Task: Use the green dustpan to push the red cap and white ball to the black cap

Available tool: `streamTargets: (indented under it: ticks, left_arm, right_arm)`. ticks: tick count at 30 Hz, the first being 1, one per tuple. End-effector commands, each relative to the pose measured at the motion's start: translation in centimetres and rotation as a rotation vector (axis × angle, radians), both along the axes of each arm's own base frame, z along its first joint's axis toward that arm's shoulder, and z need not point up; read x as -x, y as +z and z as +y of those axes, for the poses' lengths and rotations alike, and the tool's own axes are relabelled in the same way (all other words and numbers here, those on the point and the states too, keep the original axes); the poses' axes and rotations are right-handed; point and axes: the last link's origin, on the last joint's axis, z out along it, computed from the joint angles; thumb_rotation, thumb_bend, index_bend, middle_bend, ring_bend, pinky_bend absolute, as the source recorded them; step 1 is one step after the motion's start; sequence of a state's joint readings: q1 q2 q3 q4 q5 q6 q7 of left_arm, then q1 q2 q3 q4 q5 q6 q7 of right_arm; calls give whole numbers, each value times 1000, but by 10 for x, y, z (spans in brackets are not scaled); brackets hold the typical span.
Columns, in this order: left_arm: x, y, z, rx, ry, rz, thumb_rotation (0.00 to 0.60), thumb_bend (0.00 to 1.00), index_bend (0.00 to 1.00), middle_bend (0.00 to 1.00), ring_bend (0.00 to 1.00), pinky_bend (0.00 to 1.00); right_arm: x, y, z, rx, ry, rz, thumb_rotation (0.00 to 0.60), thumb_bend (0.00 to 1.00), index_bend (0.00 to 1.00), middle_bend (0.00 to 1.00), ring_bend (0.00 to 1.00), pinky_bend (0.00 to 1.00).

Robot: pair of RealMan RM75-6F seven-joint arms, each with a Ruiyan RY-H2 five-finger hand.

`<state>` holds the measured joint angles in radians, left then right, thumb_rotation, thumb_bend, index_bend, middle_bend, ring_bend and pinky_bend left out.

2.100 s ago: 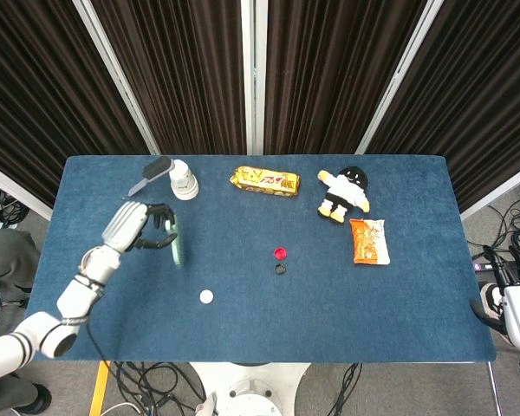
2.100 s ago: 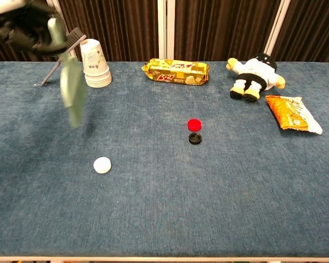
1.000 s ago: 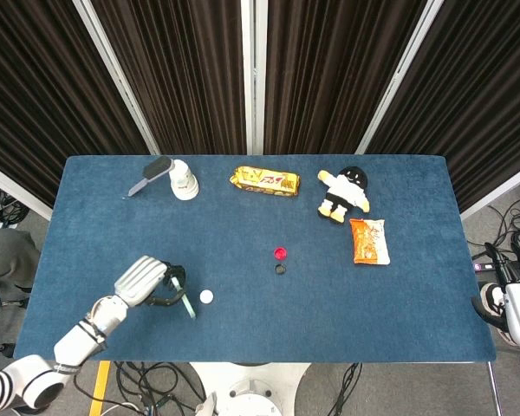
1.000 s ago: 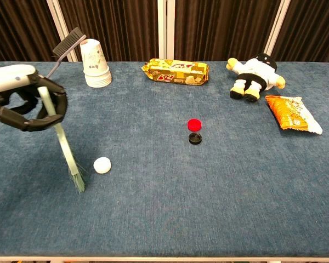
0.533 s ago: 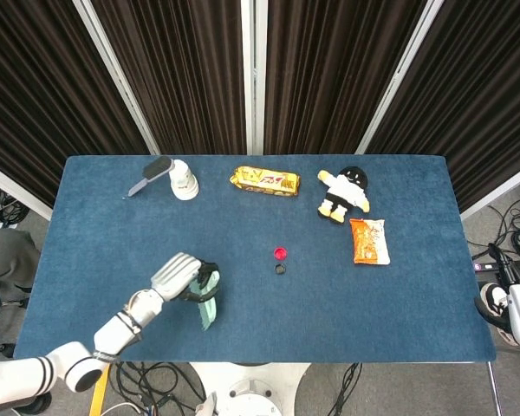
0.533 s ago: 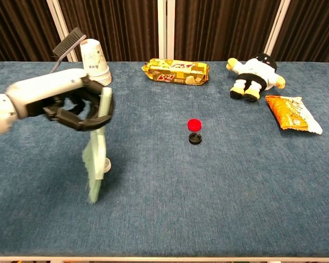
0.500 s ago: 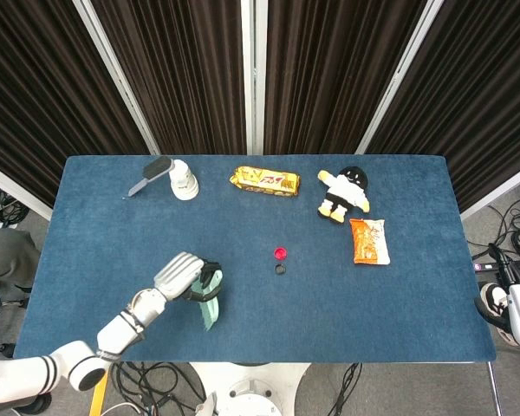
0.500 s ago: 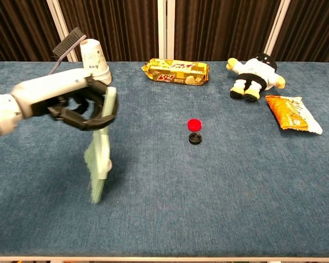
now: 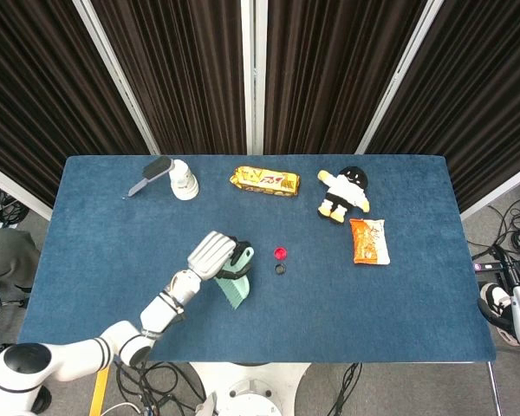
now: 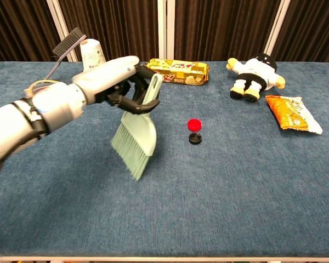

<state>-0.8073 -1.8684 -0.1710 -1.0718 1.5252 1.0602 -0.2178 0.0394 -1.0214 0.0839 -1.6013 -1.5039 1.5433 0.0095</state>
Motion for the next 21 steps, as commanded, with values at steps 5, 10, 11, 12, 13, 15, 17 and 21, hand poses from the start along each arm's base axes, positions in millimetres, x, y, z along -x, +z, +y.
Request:
streamTargets:
  ticks: [5,10,11,12,13,15,17,21]
  left_arm:
    - [-36,-16,19,-63,-39,-50,538,422,550,648,629,882]
    - [-49,-26,28,-55,-7,-101,549,421,550,649,629,882]
    - [-51,-28,30,-57,-5,-105,549,422,550,649,629,882]
    - [-53,-29,31,-59,-4,-108,551,422,550,649,629,882]
    - [-55,-30,32,-60,-3,-112,553,421,550,649,629,882]
    - [-58,-30,35,-65,-1,-120,553,421,550,650,629,882]
    - [-58,-27,38,-74,0,-130,554,422,550,652,629,882]
    - [-47,-11,42,-95,2,-155,553,421,550,654,629,881]
  right_arm:
    - [1,0,0,1,-2,-2,600,149,37,217,6,124]
    - [2,1,0,3,-6,-4,600,149,37,217,6,124]
    - [2,1,0,2,-7,-3,600,149,37,217,6,125]
    - [3,1,0,2,-7,-3,600,149,37,217,6,125]
    - [3,1,0,2,-7,-3,600,150,37,217,7,125]
    - [3,2,0,4,-7,-4,600,149,37,217,6,124]
    - [3,2,0,5,-9,-5,600,149,37,217,6,124]
    - [4,3,0,7,-11,-4,600,149,37,217,6,125]
